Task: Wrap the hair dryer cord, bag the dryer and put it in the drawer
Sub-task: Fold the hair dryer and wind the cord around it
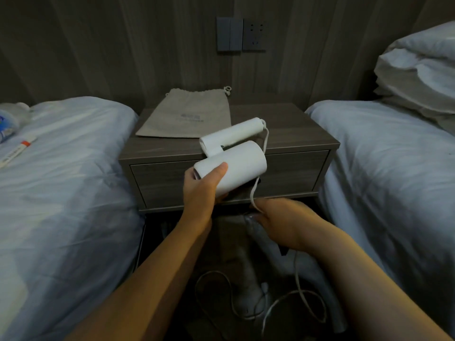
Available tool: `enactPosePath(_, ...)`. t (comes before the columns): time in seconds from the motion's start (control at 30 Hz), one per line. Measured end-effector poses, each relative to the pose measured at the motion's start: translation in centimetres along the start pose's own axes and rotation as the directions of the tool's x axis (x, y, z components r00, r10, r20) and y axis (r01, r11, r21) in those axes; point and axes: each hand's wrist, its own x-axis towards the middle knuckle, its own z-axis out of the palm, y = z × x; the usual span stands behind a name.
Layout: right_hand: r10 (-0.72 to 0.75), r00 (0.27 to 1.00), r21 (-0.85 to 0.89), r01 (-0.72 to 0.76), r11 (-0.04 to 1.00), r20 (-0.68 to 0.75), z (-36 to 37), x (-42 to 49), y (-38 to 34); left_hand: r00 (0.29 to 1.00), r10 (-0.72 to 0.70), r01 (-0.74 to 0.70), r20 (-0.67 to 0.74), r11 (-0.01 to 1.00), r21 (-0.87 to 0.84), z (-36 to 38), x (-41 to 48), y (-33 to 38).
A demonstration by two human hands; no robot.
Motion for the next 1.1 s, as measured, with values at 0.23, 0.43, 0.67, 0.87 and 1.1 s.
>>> enactPosePath(0.23, -0.143, 0.987, 0.01, 0.142, 0.99, 0.072, -2.7, -2.1, 1.2, 0.968, 0.204, -0.244, 0.146, 0.905, 0.349, -0.3, 0.4, 0.1)
enactPosePath(0.43, -0.012, 0.998, -0.068, 0.007, 0.998, -0.065, -1.9, -1.7, 1.3, 0.977, -0.117, 0.134, 0.178, 0.987, -0.086, 0.2, -0.2, 0.1)
enactPosePath(0.67, -0.111, 0.992, -0.023, 0.11, 0.994, -0.066, -1.6, -0.8, 0.7, 0.985, -0.084, 0.075, 0.15, 0.995, 0.066, 0.1, 0.3, -0.3)
enactPosePath(0.87, -0.193, 0.977, 0.253, 0.165, 0.953, 0.088, -3.4, -2.0, 2.3, 0.961, -0.093, 0.013, 0.261, 0.956, 0.292, -0.2, 0.6, -0.2)
enactPosePath(1.1, 0.068, 0.945, 0.24, 0.011, 0.971, -0.319, -3.7, -1.0, 3.4, 0.869, -0.093, -0.156, 0.486, 0.881, 0.447, -0.7, 0.5, -0.6)
